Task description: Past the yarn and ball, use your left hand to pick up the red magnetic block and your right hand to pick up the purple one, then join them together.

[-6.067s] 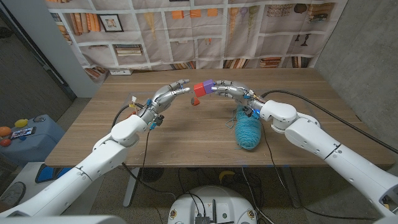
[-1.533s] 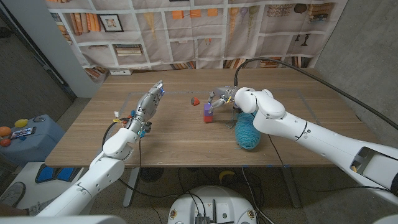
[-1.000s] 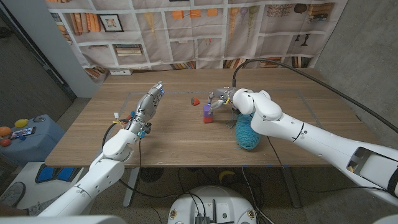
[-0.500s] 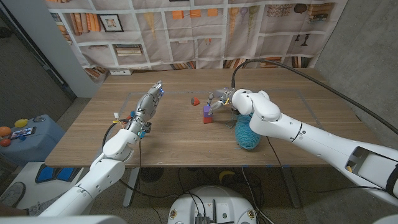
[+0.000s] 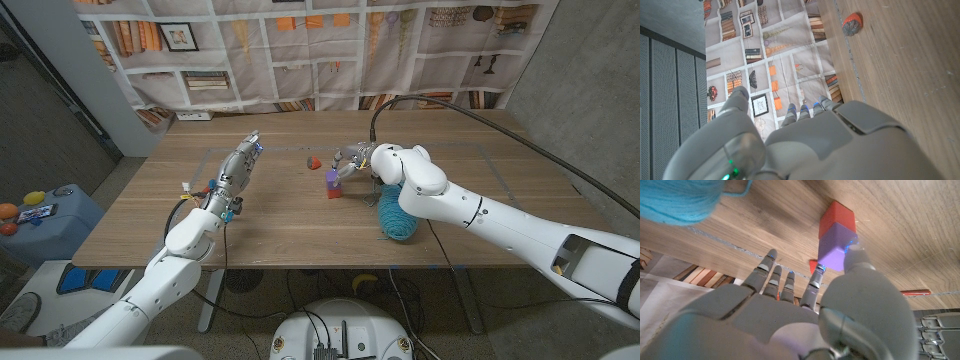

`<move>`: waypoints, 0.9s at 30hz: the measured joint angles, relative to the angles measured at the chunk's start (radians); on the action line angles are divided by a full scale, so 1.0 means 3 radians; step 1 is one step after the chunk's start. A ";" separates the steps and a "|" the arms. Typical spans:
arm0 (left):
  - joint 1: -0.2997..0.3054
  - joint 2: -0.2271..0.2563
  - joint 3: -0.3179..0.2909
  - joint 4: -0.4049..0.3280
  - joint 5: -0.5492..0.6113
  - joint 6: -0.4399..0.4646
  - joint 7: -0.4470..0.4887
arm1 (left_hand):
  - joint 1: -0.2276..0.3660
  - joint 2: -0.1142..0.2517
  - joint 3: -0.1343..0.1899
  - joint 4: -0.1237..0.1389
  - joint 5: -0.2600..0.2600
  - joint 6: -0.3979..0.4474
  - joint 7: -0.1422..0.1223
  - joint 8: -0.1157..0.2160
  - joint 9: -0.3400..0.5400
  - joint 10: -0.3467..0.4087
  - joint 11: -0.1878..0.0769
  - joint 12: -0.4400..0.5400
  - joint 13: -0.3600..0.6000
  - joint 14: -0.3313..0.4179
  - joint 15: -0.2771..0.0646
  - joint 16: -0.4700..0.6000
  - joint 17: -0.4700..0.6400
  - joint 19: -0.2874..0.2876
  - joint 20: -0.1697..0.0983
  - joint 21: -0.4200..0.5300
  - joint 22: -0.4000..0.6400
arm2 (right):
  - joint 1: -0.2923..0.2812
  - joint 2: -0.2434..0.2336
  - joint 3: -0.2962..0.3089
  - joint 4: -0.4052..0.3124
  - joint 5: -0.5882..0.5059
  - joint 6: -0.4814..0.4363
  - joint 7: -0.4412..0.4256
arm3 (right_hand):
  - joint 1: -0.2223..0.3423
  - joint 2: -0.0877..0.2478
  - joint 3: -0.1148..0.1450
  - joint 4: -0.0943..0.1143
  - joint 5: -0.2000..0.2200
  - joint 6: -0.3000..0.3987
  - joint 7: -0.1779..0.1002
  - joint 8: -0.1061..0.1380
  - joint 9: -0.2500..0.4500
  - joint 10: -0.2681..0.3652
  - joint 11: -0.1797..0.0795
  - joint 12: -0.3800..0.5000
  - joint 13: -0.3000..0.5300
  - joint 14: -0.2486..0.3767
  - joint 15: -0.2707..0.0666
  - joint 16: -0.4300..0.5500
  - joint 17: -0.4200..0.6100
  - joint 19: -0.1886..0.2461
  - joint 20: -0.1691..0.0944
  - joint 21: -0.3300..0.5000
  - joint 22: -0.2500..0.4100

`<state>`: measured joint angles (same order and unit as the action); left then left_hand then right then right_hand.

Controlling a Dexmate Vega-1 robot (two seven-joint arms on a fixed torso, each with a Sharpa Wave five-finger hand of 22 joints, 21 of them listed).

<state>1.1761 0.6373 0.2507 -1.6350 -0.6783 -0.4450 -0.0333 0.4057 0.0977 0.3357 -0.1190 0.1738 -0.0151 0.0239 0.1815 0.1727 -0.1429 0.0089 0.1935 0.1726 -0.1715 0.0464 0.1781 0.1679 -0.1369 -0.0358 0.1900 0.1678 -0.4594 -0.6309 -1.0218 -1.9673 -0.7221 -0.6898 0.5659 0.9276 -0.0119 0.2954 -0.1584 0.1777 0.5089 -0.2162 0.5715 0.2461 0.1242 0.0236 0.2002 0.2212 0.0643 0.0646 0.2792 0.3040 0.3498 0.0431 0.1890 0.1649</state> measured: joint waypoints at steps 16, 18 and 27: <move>0.0022 -0.0017 -0.0018 -0.0001 -0.0027 -0.0013 0.0015 | -0.0013 0.0013 0.0014 -0.0014 0.0000 0.0009 0.0010 0.0000 0.0000 0.0012 0.0012 0.0000 0.0000 0.0000 0.0000 0.0000 0.0000 0.0025 0.0011 0.0000 0.0000 | 0.0006 0.0021 -0.0010 0.0012 -0.0035 0.0002 0.0049 | -0.0128 -0.0154 -0.0088 0.0040 0.0053 -0.0517 0.0018 -0.0218 -0.0047 -0.0234 0.0043 -0.0027 0.0000 -0.0110 0.0109 -0.0081 0.0001 -0.0084 0.0084 -0.0014 0.0000; 0.0027 -0.0017 -0.0022 0.0000 -0.0030 -0.0017 0.0016 | -0.0013 0.0013 0.0014 -0.0014 0.0000 0.0009 0.0010 0.0000 0.0000 0.0019 0.0005 0.0000 0.0000 0.0000 0.0000 0.0000 0.0000 0.0036 0.0000 0.0000 0.0000 | 0.0009 0.0021 -0.0010 0.0010 -0.0039 0.0002 0.0064 | -0.0158 -0.0183 -0.0098 0.0051 0.0065 -0.0601 0.0030 -0.0261 -0.0046 -0.0276 0.0035 -0.0027 0.0001 -0.0150 0.0122 -0.0082 0.0001 -0.0102 0.0100 -0.0014 0.0000; 0.0037 -0.0018 -0.0035 0.0003 -0.0037 -0.0028 0.0015 | -0.0031 0.0031 0.0014 -0.0014 0.0000 0.0021 0.0022 0.0000 0.0000 0.0029 -0.0005 0.0000 0.0000 0.0000 0.0000 0.0000 0.0000 0.0036 0.0000 0.0000 0.0000 | 0.0019 0.0012 -0.0011 -0.0009 -0.0040 0.0029 0.0104 | -0.0350 -0.0267 -0.0170 0.0096 0.0170 -0.0973 0.0098 -0.0415 -0.0046 -0.0530 0.0126 -0.0039 0.0015 -0.0289 0.0200 -0.0149 0.0017 -0.0228 0.0143 -0.0026 0.0000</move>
<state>1.1871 0.6320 0.2403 -1.6341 -0.6894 -0.4535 -0.0287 0.3965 0.1069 0.3399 -0.1232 0.1738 -0.0087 0.0305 0.1815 0.1727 -0.1342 0.0072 0.1935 0.1726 -0.1715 0.0464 0.1781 0.1678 -0.1262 -0.0358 0.1900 0.1678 -0.4539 -0.6274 -1.0250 -1.9699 -0.7342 -0.6811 0.5971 0.8225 -0.0919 0.2445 -0.1297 0.2286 0.2171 -0.1868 0.4469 0.2322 -0.0350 0.0615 0.1884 0.2258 -0.0222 0.1248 0.2344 0.3090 0.2813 0.0860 0.1811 0.1649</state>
